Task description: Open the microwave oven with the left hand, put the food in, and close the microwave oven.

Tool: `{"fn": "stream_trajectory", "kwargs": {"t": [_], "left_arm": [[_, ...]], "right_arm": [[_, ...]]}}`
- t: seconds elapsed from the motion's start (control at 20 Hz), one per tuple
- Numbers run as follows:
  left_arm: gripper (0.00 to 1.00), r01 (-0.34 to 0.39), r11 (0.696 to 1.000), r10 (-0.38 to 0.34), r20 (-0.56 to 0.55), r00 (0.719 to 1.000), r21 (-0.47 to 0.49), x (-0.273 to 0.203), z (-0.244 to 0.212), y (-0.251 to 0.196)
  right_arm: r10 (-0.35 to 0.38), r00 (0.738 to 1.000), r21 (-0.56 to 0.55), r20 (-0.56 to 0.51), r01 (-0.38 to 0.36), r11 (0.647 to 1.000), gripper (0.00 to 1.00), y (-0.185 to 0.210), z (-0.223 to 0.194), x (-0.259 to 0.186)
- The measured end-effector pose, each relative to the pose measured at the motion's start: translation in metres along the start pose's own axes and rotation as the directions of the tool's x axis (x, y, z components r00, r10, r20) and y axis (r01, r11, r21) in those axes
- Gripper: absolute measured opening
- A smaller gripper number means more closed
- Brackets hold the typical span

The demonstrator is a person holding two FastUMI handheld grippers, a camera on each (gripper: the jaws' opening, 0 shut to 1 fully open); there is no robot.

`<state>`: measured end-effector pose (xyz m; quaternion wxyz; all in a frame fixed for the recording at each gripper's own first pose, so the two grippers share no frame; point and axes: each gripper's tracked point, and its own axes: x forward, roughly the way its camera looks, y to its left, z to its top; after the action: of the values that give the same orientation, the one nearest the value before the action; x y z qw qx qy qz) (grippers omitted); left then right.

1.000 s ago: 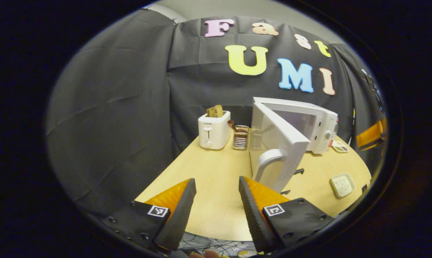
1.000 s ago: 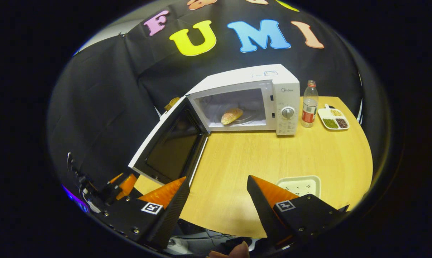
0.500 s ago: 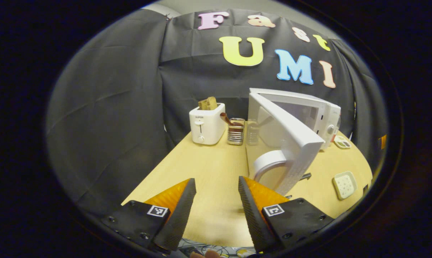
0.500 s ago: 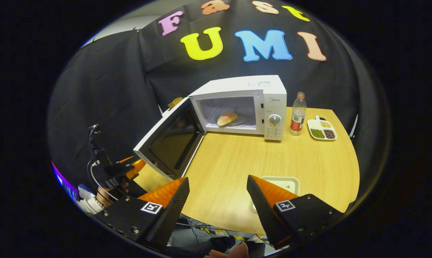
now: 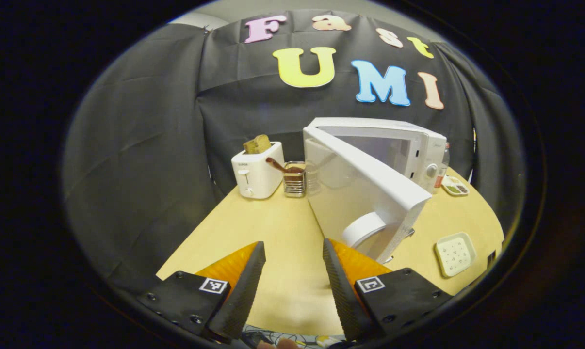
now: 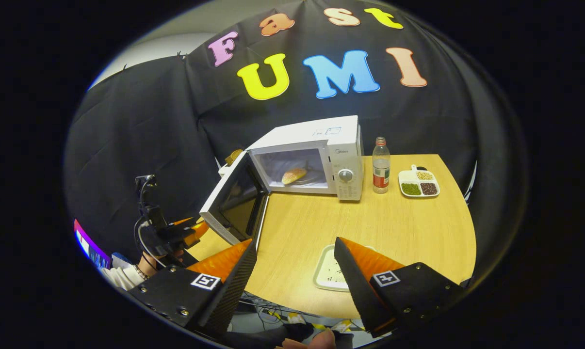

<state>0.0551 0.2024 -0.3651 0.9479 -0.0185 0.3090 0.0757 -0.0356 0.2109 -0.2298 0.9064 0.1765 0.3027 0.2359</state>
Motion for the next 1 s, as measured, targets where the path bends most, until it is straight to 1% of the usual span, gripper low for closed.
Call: {"fn": "stream_trajectory", "kwargs": {"t": [0.15,0.3,0.4,0.55,0.75,0.9,1.0], "left_arm": [[0.81,0.016,1.000,-0.016,0.026,1.000,0.005,0.008,0.020,-0.029],[0.82,0.044,0.999,-0.044,0.030,0.999,-0.001,0.022,0.037,-0.055],[0.81,0.082,0.996,-0.082,0.028,0.996,-0.014,0.037,0.045,-0.073],[0.81,0.148,0.989,-0.148,0.018,0.989,0.008,0.062,0.057,-0.098],[0.81,0.218,0.975,-0.219,0.003,0.976,0.036,0.095,0.066,-0.118],[0.82,0.298,0.954,-0.298,-0.016,0.954,0.024,0.115,0.068,-0.136],[0.82,0.341,0.939,-0.341,-0.016,0.940,0.045,0.127,0.074,-0.147]], "right_arm": [[-0.009,0.999,-0.016,0.046,0.010,1.000,0.99,-0.018,0.004,-0.020],[-0.021,0.998,0.007,0.058,0.020,1.000,0.98,-0.028,0.002,-0.032],[-0.050,0.997,0.018,0.064,0.049,0.999,0.98,-0.034,0.001,-0.033],[-0.082,0.996,0.071,0.041,0.079,0.994,0.98,-0.034,-0.007,-0.019],[-0.146,0.989,0.114,0.034,0.141,0.983,0.98,-0.037,0.004,0.008],[-0.189,0.982,0.145,0.026,0.183,0.972,0.98,-0.035,0.010,0.028],[-0.214,0.977,0.154,0.000,0.212,0.965,0.99,-0.035,0.007,0.043]]}}
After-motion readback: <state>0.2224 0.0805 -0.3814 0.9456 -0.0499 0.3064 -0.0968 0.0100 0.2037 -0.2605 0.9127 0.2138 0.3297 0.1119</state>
